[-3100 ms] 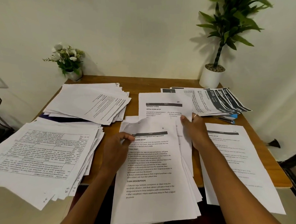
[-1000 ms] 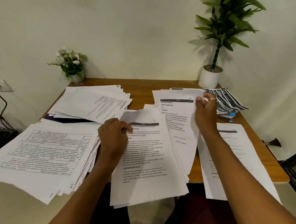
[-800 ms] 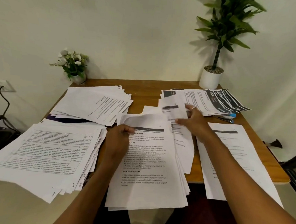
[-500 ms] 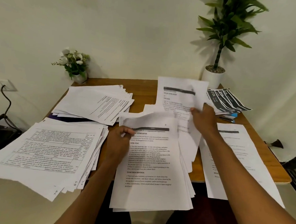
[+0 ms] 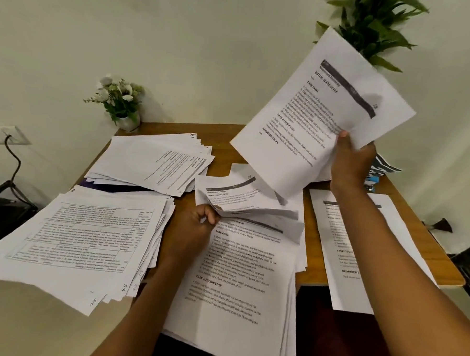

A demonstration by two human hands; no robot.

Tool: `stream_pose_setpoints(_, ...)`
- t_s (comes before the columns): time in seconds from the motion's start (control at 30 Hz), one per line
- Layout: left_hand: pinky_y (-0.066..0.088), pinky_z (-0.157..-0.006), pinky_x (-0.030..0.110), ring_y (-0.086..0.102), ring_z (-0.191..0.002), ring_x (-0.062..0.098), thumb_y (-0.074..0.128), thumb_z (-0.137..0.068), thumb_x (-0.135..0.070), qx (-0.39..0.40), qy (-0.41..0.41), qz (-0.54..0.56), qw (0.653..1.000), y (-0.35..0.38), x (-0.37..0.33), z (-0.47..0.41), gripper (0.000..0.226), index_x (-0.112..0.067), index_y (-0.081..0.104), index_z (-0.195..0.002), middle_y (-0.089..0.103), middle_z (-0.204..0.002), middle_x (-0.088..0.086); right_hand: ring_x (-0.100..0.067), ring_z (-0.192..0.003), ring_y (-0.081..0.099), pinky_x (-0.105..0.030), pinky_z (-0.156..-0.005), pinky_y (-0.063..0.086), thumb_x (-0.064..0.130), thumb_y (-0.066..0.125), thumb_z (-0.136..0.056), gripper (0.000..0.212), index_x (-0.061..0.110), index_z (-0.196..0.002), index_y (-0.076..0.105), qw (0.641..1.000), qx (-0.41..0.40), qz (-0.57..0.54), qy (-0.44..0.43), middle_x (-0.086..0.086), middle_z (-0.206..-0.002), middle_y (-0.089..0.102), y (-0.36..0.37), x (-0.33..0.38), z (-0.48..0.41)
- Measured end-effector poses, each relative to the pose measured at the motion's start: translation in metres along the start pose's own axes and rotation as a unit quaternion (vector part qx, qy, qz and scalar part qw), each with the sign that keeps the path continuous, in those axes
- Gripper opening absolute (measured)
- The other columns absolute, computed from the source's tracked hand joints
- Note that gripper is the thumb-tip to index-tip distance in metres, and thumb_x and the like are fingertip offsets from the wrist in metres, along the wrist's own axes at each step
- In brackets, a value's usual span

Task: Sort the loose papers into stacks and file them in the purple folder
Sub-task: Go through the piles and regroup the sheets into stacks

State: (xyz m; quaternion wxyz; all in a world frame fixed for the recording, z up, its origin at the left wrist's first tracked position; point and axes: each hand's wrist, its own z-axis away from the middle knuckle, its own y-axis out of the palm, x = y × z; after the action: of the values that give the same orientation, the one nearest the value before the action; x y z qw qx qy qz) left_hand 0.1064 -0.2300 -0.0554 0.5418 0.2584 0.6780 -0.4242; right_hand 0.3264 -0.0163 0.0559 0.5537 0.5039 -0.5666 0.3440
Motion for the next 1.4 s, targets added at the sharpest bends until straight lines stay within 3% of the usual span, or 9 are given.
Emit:
stream_pose_setpoints(0.13, 0.057, -0.090, 0.045, 0.070, -0.095, 0.018, 0.062, -0.094, -0.009, 0.005, 0.002, 0.004, 1.000, -0.001, -0.002, 0.001, 0.033, -0.021, 0.052, -0.065, 0.075, -0.091, 0.002, 0.006, -0.087, 0.060, -0.010, -0.068, 0.053, 0.021, 0.065, -0.099, 0.029, 0.021, -0.122, 0.048, 0.999, -0.009, -0.037, -0.005, 0.017, -0.102, 0.058, -0.001, 0.000, -0.003)
stream_pose_setpoints(0.4, 0.049, -0.066, 0.011, 0.062, -0.070, -0.003, 0.064, -0.096, -0.003, -0.042, -0.001, 0.075, 0.996, 0.003, -0.006, 0.004, 0.033, -0.014, 0.053, -0.067, 0.065, -0.068, -0.012, -0.020, -0.100, 0.069, -0.029, -0.081, 0.055, 0.021, 0.072, -0.093, 0.027, 0.017, -0.119, 0.067, 0.905, 0.345, 0.238, 0.067, 0.004, -0.107, 0.072, -0.001, -0.048, 0.026)
stream_pose_setpoints(0.6, 0.051, -0.073, 0.018, 0.064, -0.079, 0.006, 0.070, -0.092, -0.006, -0.081, -0.027, 0.144, 0.986, 0.001, 0.003, -0.004, 0.033, -0.019, 0.059, -0.064, 0.067, -0.076, -0.006, -0.017, -0.076, 0.069, -0.028, -0.060, 0.055, 0.025, 0.071, -0.092, 0.007, 0.024, -0.097, 0.066, 0.840, 0.445, 0.293, 0.102, 0.003, -0.083, 0.072, -0.021, -0.065, 0.041)
stream_pose_setpoints(0.7, 0.050, -0.072, 0.025, 0.062, -0.077, 0.011, 0.072, -0.091, -0.008, -0.090, -0.065, 0.180, 0.977, -0.001, 0.000, -0.006, 0.033, -0.020, 0.058, -0.064, 0.066, -0.078, 0.000, -0.025, -0.090, 0.069, -0.043, -0.081, 0.061, 0.036, 0.077, -0.078, 0.036, 0.017, -0.107, 0.066, 0.808, 0.495, 0.295, 0.120, -0.003, -0.094, 0.072, -0.020, -0.066, 0.048)
stream_pose_setpoints(0.8, 0.052, -0.073, 0.033, 0.064, -0.082, 0.019, 0.071, -0.091, -0.007, -0.060, -0.106, 0.148, 0.982, -0.008, -0.013, -0.011, 0.025, -0.018, 0.063, -0.070, 0.072, -0.087, 0.004, -0.011, -0.082, 0.071, -0.028, -0.074, 0.057, 0.019, 0.068, -0.095, 0.003, 0.021, -0.094, 0.070, 0.799, 0.536, 0.220, 0.161, 0.009, -0.082, 0.075, -0.018, -0.064, 0.057)
stream_pose_setpoints(1.0, 0.053, -0.077, 0.033, 0.070, -0.089, 0.020, 0.070, -0.091, -0.009, -0.068, -0.092, 0.033, 0.993, -0.015, -0.021, -0.017, 0.022, -0.020, 0.068, -0.072, 0.075, -0.089, -0.001, -0.034, -0.102, 0.071, -0.046, -0.090, 0.059, 0.030, 0.064, -0.099, 0.021, 0.017, -0.113, 0.072, 0.800, 0.527, 0.211, 0.196, -0.009, -0.103, 0.076, -0.011, -0.077, 0.068)
stream_pose_setpoints(1.2, 0.052, -0.079, 0.033, 0.067, -0.096, 0.021, 0.070, -0.092, -0.008, -0.103, -0.101, 0.092, 0.985, -0.004, -0.020, -0.010, 0.026, -0.022, 0.066, -0.070, 0.073, -0.092, -0.002, -0.020, -0.092, 0.073, -0.034, -0.078, 0.057, 0.021, 0.070, -0.095, 0.012, 0.022, -0.106, 0.074, 0.857, 0.453, 0.159, 0.187, 0.000, -0.098, 0.078, -0.013, -0.083, 0.063)
stream_pose_setpoints(1.33, 0.057, -0.093, 0.046, 0.070, -0.102, 0.029, 0.071, -0.089, -0.005, -0.123, -0.126, 0.164, 0.971, -0.009, -0.023, -0.018, 0.035, -0.027, 0.069, -0.062, 0.076, -0.098, 0.005, -0.020, -0.102, 0.073, -0.047, -0.090, 0.060, 0.036, 0.081, -0.083, 0.045, 0.026, -0.125, 0.067, 0.854, 0.445, 0.198, 0.182, 0.004, -0.109, 0.076, -0.014, -0.085, 0.058)
stream_pose_setpoints(1.4, 0.057, -0.093, 0.047, 0.070, -0.101, 0.029, 0.071, -0.090, -0.006, -0.131, -0.126, 0.157, 0.971, -0.010, -0.023, -0.020, 0.032, -0.026, 0.069, -0.065, 0.076, -0.098, 0.005, -0.018, -0.104, 0.069, -0.039, -0.086, 0.059, 0.039, 0.080, -0.084, 0.053, 0.025, -0.131, 0.061, 0.848, 0.444, 0.245, 0.155, 0.007, -0.115, 0.073, -0.013, -0.087, 0.056)
